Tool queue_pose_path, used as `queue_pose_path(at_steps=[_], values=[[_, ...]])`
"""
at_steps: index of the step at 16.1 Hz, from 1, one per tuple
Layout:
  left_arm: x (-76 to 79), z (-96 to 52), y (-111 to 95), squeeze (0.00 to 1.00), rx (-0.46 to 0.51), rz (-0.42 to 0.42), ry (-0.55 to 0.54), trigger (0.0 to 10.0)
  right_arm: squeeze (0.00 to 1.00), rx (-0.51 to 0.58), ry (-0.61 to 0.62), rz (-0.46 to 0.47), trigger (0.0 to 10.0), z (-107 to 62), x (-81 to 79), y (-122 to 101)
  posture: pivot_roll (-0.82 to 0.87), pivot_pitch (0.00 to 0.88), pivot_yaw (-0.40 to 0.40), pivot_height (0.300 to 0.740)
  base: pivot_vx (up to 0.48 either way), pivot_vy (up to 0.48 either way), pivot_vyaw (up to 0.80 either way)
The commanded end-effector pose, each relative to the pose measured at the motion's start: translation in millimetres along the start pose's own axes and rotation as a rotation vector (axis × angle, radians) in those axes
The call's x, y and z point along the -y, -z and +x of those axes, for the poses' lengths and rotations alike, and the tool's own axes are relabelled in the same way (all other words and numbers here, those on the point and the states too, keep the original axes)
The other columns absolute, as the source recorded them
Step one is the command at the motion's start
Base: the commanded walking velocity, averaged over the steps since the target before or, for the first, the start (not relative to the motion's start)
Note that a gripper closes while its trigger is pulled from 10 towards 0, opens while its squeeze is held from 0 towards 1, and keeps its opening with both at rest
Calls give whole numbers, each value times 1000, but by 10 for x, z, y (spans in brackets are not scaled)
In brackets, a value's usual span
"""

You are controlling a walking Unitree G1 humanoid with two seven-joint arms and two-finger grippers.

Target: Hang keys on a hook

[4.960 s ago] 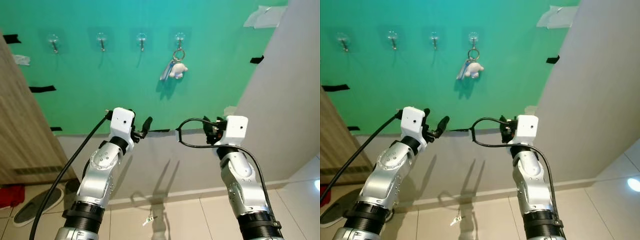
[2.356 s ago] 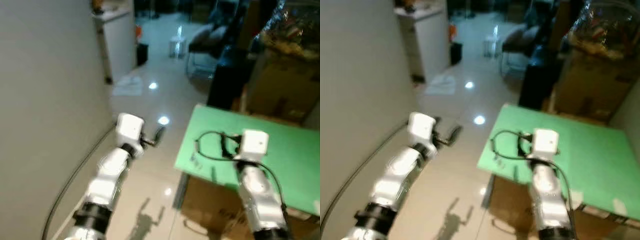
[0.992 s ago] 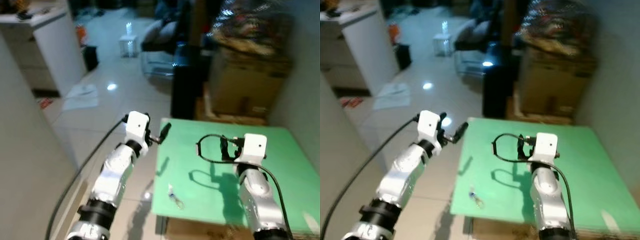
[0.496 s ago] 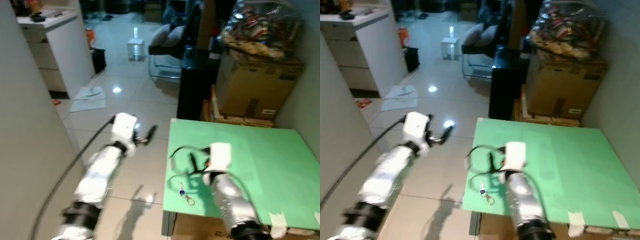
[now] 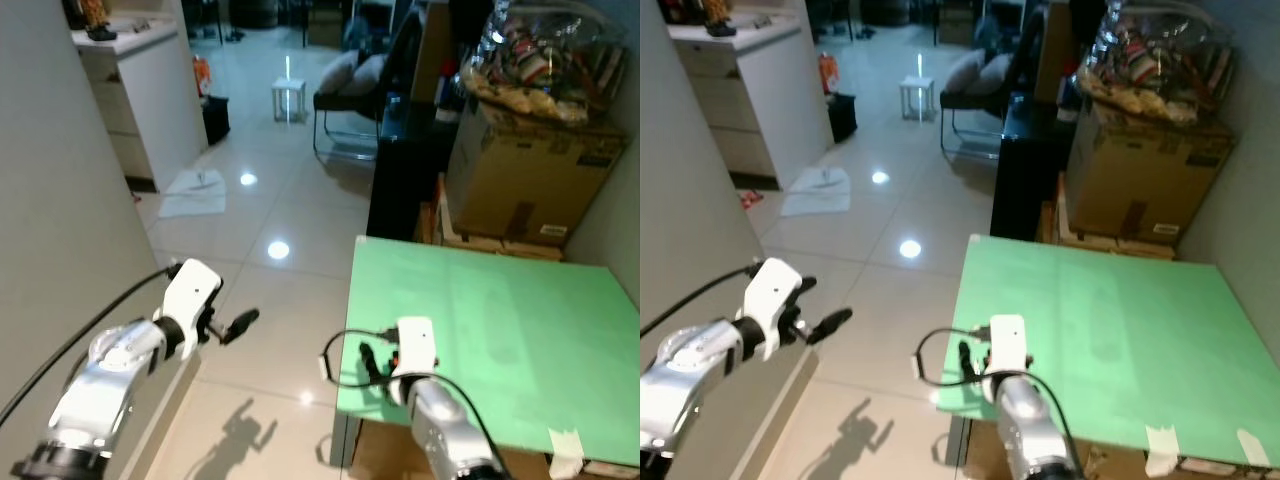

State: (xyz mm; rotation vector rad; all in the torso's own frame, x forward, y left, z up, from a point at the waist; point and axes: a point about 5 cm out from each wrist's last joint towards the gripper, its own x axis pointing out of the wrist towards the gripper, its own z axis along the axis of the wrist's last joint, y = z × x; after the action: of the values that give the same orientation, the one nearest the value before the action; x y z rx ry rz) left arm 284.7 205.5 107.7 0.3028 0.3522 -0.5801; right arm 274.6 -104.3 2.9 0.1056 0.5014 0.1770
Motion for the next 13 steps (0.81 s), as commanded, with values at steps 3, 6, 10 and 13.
queue_pose_path(at_steps=[3,6,10,13], values=[[71,-41,-64,0,-36,15,103,10000,1000,-15,-32,20,10000,24,-74,-10,51,0,29,740,0,0,0],[149,-48,-92,0,-57,6,171,10000,1000,-69,-12,41,10000,11,-60,72,48,0,31,740,0,0,0],[210,-31,-101,0,-60,18,187,10000,1000,-137,-19,64,10000,-11,-55,197,43,2,31,740,0,0,0],[195,-37,-118,0,-54,21,167,10000,1000,-153,-28,64,10000,3,-80,223,49,16,38,740,0,0,0]])
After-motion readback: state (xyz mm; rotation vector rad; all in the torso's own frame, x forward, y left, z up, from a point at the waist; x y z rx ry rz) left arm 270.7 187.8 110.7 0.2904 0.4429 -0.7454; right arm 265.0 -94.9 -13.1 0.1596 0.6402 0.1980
